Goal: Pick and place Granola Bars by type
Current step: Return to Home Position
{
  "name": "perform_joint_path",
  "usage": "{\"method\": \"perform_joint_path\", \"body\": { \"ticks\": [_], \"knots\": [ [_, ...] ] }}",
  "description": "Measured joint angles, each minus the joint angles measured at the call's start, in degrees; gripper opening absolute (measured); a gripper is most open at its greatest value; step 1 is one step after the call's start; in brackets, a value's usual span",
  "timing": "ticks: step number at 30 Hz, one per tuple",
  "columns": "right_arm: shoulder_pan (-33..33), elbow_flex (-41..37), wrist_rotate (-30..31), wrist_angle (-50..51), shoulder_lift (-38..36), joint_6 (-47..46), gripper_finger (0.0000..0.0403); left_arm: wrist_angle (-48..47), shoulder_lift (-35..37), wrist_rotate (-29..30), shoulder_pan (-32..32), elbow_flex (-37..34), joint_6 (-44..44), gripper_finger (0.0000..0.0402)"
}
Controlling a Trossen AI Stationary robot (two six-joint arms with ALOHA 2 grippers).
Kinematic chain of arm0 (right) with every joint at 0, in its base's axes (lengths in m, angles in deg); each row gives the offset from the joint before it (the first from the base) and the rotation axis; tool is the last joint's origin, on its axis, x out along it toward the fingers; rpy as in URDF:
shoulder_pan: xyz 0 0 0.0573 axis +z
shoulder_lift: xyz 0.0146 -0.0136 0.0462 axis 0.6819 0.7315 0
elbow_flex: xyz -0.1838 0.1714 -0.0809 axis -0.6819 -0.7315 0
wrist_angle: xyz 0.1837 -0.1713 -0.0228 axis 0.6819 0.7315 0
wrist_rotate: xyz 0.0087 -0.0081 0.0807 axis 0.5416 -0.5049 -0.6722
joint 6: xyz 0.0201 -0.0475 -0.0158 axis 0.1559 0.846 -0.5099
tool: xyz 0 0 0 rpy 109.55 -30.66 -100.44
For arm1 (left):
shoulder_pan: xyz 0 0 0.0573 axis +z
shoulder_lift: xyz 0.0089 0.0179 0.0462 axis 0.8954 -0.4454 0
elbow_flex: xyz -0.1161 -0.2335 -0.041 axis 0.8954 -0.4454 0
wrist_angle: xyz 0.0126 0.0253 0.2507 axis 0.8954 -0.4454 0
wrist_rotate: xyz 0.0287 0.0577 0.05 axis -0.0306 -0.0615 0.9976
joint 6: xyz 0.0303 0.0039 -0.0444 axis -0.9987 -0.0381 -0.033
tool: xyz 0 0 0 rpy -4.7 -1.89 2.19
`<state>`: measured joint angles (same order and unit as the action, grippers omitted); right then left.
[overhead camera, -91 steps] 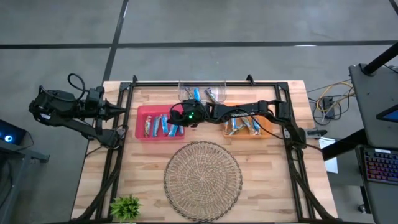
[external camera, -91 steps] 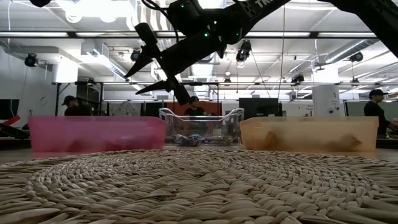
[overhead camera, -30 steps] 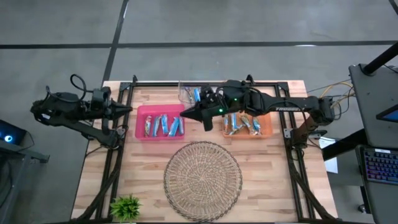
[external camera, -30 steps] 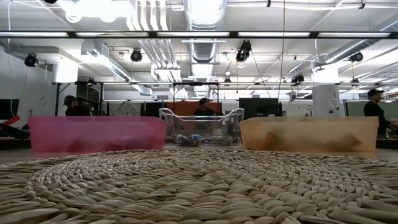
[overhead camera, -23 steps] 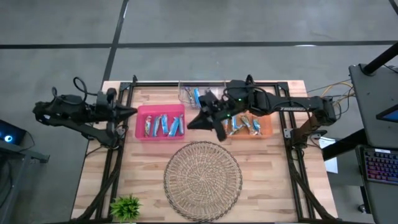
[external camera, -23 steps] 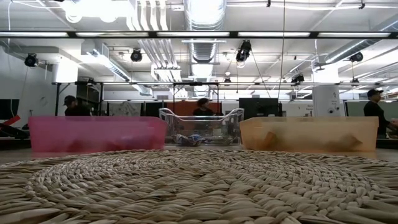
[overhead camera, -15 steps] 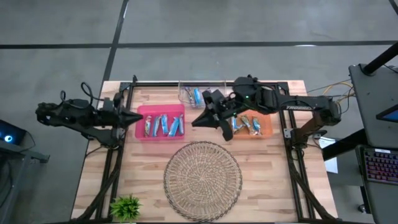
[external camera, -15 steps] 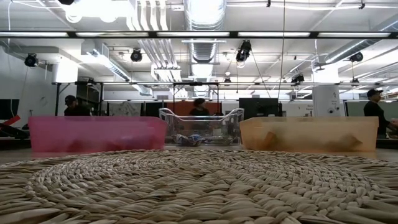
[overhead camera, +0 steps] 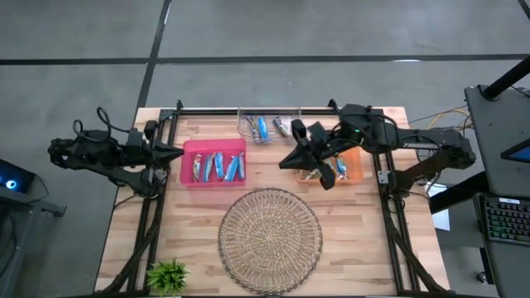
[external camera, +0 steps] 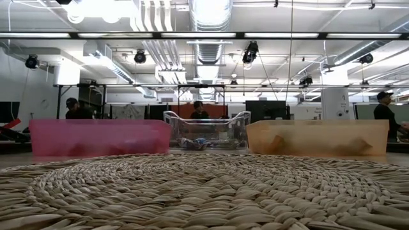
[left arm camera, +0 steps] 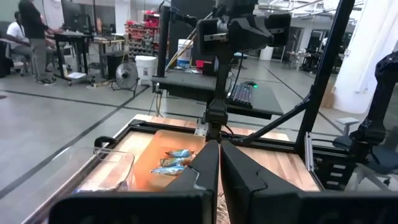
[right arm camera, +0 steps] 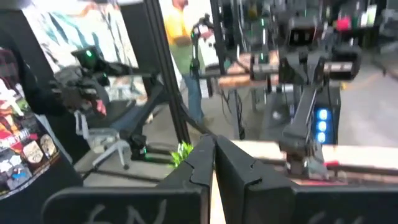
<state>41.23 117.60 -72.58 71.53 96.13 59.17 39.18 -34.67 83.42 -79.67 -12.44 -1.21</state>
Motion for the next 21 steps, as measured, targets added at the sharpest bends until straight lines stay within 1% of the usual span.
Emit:
{"method": "perform_joint_path", "body": {
  "ticks": [6, 9, 11, 14, 16, 21],
  "knots": [
    [0.00, -11.42, 0.04, -13.06, -6.43, -0.06, 0.0009, 0.21, 0.13, -0.14, 0.00, -0.39, -2.44, 0.0000],
    [0.00, -17.20, 0.04, -16.82, -9.34, -0.23, 0.0009, 0.52, 0.17, -0.60, 0.00, -1.77, -2.39, 0.0000],
    [0.00, -20.36, -0.36, -17.67, -11.43, -1.16, 0.0009, 2.10, 0.39, -2.64, 0.02, -3.44, -2.33, 0.0000],
    [0.02, -24.11, -2.65, -17.75, -13.99, -2.20, 0.0009, 7.25, 0.60, -6.30, 0.02, -6.57, -2.36, 0.0000],
    [0.04, -26.08, -3.01, -17.46, -15.41, -2.78, 0.0009, 9.28, 0.64, -6.54, 0.04, -8.61, -2.34, 0.0000],
    [0.00, -29.77, -4.38, -17.84, -18.92, -0.80, 0.0008, 9.54, 1.14, -6.53, 1.25, -11.96, -1.93, 0.0000]
  ]
}}
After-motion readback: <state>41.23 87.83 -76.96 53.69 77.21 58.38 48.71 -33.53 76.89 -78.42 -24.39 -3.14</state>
